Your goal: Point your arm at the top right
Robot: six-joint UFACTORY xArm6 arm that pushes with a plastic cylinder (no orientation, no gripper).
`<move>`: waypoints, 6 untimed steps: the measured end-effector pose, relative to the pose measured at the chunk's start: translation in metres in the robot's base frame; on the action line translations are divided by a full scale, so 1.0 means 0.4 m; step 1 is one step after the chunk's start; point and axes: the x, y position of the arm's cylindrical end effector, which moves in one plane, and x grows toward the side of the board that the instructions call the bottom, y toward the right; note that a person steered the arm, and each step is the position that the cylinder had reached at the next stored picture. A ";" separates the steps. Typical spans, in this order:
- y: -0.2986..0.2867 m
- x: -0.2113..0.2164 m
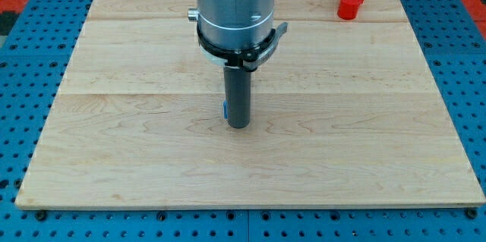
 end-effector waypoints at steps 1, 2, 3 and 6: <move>0.000 0.002; 0.208 0.003; 0.399 -0.184; 0.747 -0.741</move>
